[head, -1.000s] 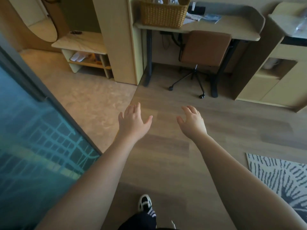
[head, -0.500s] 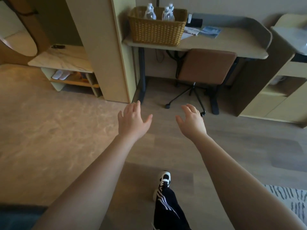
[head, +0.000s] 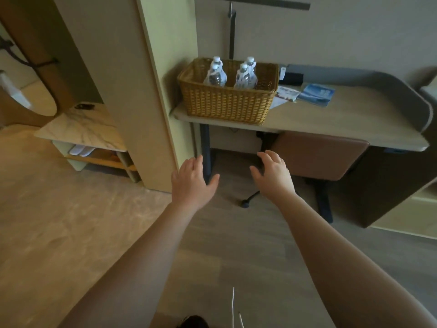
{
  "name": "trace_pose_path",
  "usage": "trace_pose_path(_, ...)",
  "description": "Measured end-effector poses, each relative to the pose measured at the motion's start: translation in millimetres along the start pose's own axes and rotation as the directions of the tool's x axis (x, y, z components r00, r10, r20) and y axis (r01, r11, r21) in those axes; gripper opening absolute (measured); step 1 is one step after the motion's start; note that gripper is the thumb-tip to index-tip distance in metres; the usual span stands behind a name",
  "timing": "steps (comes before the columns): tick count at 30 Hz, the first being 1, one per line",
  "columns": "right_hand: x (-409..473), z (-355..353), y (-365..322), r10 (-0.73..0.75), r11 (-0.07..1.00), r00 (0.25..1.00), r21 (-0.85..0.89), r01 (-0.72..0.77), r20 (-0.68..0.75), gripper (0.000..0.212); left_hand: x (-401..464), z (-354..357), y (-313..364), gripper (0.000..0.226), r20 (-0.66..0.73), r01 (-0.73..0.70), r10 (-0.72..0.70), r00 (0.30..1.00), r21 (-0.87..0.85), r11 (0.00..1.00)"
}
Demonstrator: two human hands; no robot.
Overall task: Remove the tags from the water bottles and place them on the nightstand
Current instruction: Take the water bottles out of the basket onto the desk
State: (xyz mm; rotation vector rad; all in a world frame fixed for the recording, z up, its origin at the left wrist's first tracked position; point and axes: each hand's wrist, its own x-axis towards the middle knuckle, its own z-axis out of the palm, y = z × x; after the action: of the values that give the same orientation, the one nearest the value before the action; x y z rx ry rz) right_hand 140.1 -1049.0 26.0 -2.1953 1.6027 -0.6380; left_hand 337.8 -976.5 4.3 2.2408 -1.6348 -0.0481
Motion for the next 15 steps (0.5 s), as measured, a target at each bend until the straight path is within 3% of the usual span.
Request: trace_pose_path(15,320,26,12,-0.007,1.000,0.987,0.010,0.009,-0.160,0.050,334,34,-9,0.075,-0.142,-0.113,0.097,0.985,-0.113,0.987)
